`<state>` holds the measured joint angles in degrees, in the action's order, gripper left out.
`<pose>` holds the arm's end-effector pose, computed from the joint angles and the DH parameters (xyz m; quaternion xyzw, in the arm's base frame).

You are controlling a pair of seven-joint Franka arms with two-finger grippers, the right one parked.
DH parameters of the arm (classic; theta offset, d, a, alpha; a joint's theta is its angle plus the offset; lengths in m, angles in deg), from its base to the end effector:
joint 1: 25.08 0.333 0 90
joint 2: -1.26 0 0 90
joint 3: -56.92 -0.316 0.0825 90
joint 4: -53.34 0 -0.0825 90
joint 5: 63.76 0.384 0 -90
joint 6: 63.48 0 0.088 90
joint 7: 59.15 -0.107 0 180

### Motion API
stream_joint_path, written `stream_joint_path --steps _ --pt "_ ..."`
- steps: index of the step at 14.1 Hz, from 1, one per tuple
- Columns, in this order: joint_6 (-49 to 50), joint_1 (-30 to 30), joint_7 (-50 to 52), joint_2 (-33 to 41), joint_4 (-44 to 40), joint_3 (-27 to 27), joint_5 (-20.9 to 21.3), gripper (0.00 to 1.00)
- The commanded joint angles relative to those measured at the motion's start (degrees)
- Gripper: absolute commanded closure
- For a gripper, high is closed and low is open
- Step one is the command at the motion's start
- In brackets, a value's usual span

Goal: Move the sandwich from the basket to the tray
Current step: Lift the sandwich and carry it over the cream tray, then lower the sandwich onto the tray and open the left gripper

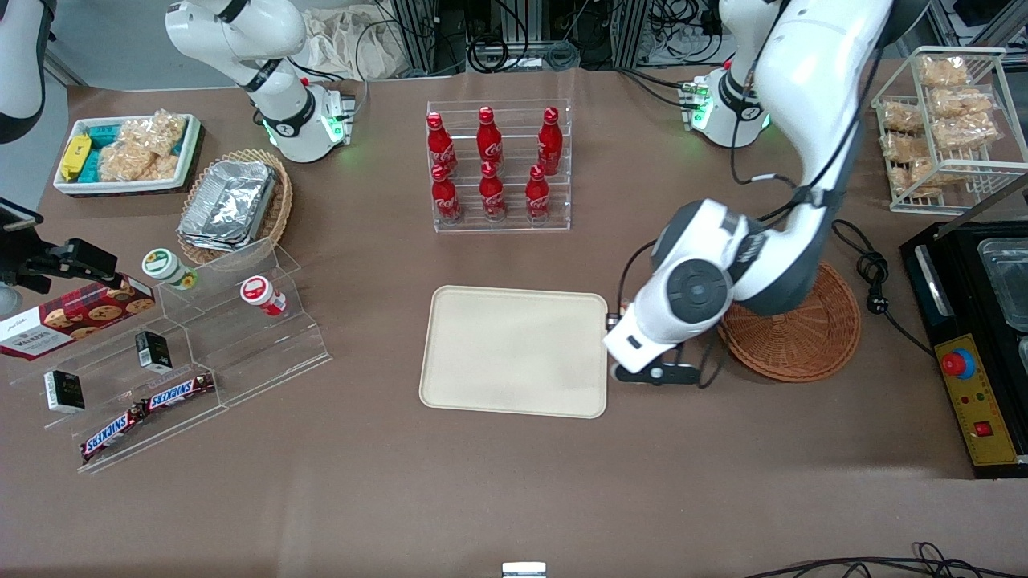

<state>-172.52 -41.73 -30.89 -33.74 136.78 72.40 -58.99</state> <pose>0.6081 -0.3374 0.3256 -0.9962 0.0322 0.0814 0.0010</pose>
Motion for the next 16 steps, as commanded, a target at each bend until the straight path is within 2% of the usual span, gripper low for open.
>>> stream_joint_path --steps 1,3,9,10,11,14,16 --pt "0.6 -3.0 2.6 -7.2 -8.4 -0.4 1.9 1.00" --pt "-2.5 -4.9 2.9 -11.4 -11.1 -0.4 1.9 1.00" --pt "-6.7 -6.1 5.7 -15.7 -10.7 -0.4 1.8 0.96" --pt "-6.5 -6.0 5.8 -15.5 -10.7 -0.4 1.4 0.57" --pt "-6.0 -5.9 5.8 -15.2 -10.7 -0.4 1.1 0.01" --pt "-1.0 -5.4 5.9 -13.2 -10.7 -0.4 0.9 0.01" --pt "6.4 -3.8 5.2 -9.1 -10.6 -0.5 1.5 0.01"
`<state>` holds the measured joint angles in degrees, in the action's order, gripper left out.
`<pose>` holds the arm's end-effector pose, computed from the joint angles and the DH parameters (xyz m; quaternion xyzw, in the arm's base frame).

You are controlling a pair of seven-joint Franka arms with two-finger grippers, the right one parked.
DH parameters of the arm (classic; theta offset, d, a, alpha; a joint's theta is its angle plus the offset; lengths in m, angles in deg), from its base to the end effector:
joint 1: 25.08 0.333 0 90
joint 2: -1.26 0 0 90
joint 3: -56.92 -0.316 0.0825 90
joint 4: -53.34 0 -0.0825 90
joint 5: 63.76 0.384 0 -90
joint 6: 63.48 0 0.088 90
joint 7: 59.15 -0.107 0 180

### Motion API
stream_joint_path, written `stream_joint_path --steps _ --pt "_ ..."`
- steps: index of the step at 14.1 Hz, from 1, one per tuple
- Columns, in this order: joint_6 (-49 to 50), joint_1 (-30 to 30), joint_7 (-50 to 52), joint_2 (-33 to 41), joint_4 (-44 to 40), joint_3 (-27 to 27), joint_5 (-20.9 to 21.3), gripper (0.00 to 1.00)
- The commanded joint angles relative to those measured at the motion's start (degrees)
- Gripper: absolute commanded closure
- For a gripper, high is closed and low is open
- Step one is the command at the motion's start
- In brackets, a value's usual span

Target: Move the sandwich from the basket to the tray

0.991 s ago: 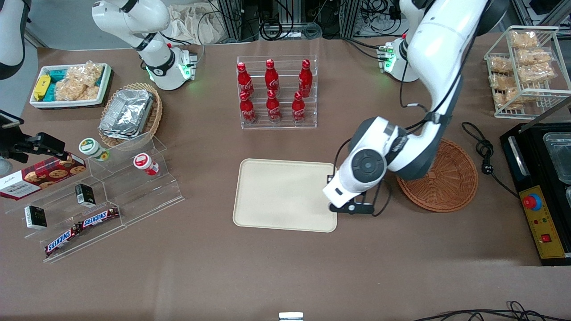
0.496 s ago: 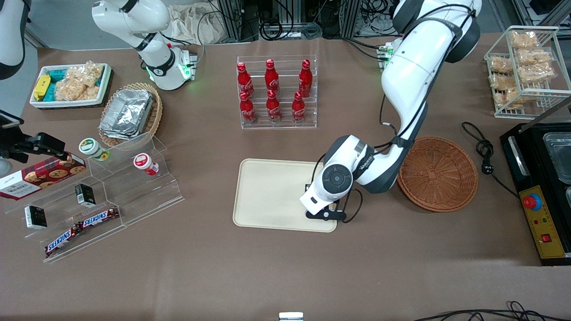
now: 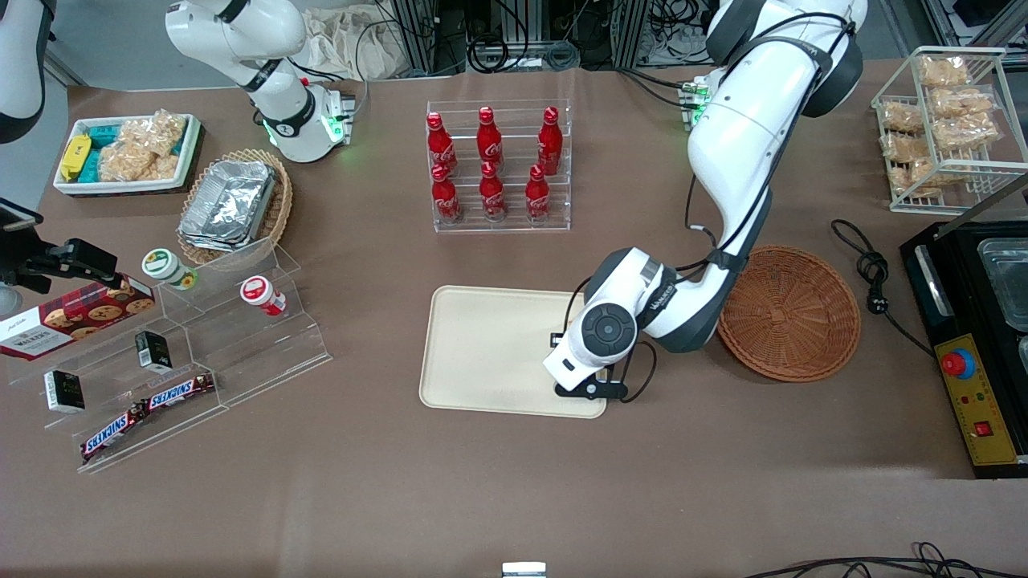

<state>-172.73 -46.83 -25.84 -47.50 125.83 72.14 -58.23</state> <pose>0.6126 -0.3950 0.2413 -0.9940 0.0175 0.1081 0.0038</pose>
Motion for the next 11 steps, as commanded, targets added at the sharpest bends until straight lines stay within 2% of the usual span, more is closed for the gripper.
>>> stream_joint_path --steps 1,5,11 --pt "11.6 2.9 -0.7 6.7 0.3 -0.3 0.7 0.01" --pt "22.2 10.1 -6.5 16.7 0.4 -0.3 0.8 0.01" --pt "27.1 21.6 -21.2 28.8 0.4 -0.2 0.2 0.01"
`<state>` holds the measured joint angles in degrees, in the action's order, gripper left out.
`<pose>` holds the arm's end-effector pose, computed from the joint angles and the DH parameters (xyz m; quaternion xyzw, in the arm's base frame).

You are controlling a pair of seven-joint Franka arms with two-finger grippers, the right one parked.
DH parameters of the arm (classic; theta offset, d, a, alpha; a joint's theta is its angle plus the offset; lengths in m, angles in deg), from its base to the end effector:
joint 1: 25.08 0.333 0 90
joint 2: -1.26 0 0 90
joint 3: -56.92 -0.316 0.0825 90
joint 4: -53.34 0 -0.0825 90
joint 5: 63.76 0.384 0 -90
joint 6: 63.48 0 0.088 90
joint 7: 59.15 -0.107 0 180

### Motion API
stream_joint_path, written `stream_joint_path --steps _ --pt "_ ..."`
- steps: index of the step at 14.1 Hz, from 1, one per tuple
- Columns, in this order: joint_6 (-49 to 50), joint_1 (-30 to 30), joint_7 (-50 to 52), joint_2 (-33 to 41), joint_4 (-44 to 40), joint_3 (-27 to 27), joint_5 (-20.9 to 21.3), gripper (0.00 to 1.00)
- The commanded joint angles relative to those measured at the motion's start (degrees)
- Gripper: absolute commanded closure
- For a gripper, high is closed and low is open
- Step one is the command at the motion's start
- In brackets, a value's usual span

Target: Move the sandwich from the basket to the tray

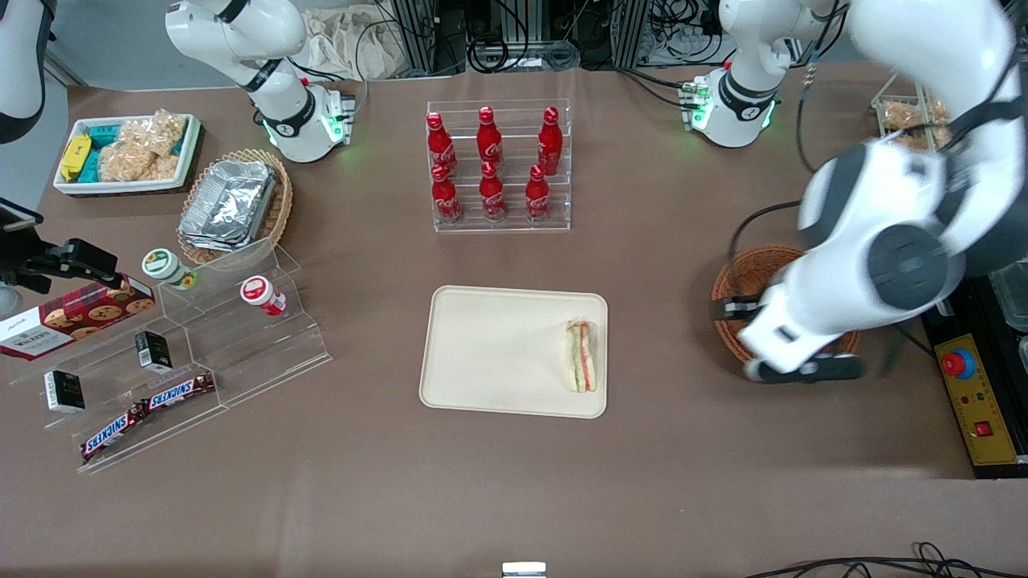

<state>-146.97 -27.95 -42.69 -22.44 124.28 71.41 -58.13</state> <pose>0.6381 -0.1531 0.5245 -0.9958 0.0011 0.0877 0.0246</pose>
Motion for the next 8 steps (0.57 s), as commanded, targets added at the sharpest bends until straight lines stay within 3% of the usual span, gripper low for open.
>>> stream_joint_path --steps 1,5,8 --pt "1.4 4.2 -7.2 5.0 1.9 0.4 0.1 0.01" --pt "2.2 9.6 -17.8 8.5 1.8 0.5 -0.1 0.01" --pt "2.2 11.5 -18.8 9.6 1.4 0.4 0.2 0.01"
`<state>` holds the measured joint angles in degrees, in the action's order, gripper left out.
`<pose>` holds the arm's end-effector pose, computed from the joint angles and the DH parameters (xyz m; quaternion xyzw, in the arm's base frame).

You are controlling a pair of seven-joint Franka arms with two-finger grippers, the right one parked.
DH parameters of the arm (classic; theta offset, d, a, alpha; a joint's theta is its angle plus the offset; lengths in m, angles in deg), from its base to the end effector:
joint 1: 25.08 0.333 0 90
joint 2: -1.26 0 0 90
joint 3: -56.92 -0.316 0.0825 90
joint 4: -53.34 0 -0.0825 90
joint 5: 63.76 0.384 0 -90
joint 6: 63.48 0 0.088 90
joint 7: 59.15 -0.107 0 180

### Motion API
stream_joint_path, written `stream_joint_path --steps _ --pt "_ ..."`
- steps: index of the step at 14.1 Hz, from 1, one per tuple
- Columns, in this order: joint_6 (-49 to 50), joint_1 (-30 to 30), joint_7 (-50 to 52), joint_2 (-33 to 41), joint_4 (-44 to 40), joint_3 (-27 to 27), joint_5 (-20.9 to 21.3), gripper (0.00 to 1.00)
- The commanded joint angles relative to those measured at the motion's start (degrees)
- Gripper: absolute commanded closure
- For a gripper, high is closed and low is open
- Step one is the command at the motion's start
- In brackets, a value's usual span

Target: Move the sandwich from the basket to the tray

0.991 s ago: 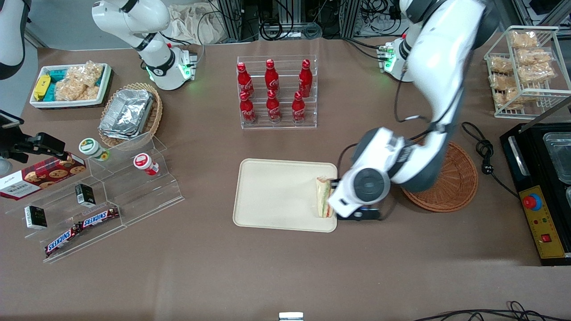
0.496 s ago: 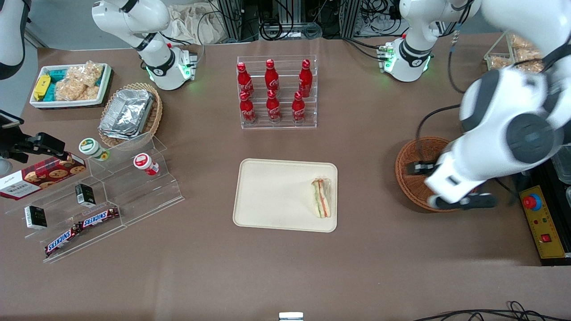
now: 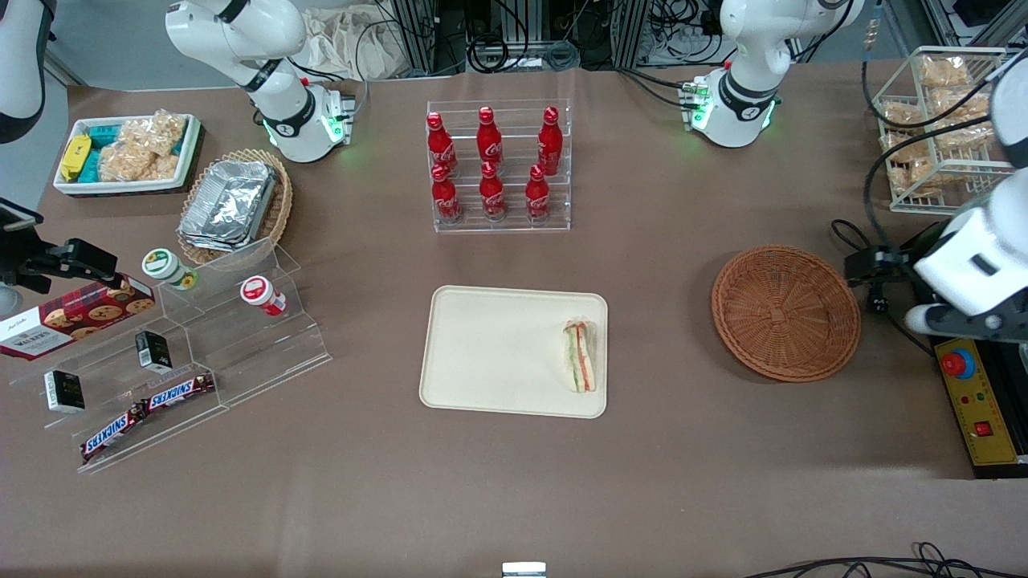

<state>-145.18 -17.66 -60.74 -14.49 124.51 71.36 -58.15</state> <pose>0.6192 -0.0401 0.6075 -0.9968 0.0668 0.0408 0.0166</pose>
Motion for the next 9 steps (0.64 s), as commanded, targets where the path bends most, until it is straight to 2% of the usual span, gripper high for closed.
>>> stream_joint_path --steps 1,9 --pt "0.3 1.3 -0.9 1.4 1.0 0.4 0.4 0.01" --pt "0.2 2.5 0.2 1.3 1.0 0.5 0.1 0.01"
